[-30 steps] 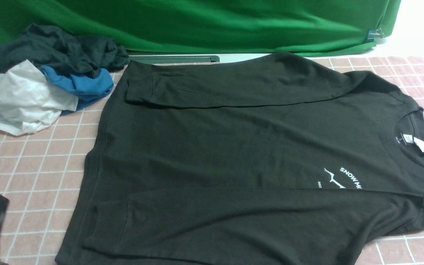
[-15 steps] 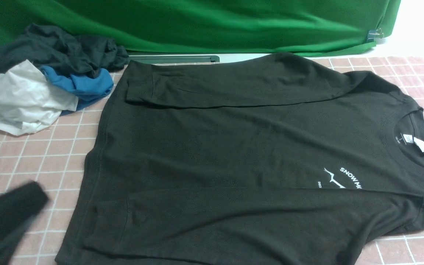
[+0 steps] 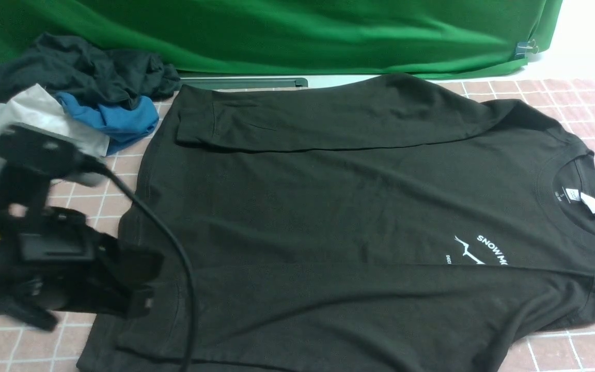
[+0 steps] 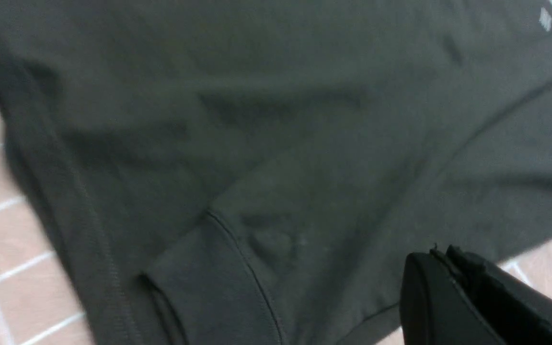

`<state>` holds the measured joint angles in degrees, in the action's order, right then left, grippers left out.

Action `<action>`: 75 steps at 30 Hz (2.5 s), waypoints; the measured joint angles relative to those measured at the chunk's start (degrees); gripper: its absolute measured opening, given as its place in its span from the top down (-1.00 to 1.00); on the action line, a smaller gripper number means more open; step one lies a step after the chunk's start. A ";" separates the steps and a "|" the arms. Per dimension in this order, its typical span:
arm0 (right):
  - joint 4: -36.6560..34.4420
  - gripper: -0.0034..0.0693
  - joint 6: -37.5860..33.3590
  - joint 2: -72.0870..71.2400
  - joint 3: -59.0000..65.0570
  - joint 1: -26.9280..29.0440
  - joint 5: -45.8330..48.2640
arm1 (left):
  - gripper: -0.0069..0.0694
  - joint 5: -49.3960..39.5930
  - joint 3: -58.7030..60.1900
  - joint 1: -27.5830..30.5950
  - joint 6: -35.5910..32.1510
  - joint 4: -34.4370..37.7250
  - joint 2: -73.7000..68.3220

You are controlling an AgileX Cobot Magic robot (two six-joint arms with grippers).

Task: Fold a long-sleeved shirt over a pink coffee tablecloth.
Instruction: 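Grasp the left edge of the dark T-shirt lying flat on the table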

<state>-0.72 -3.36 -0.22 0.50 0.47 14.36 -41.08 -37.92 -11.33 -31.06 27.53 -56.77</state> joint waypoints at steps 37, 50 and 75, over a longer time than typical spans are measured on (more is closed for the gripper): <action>-9.70 0.39 7.29 31.91 -40.94 -30.19 33.55 | 0.77 -10.35 -5.33 0.24 -4.14 -3.71 -10.49; -9.70 0.34 -0.14 35.87 -49.79 -33.70 43.75 | 0.47 -1.51 -8.70 10.04 -4.98 -6.05 -29.52; -9.52 0.27 -1.73 35.87 -49.79 -33.70 42.03 | 0.48 2.64 -10.19 10.77 -14.93 -4.69 -40.25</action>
<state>-10.24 -5.09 35.65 -49.29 -33.23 56.40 -38.44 -48.11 -0.56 -46.00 22.84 -97.02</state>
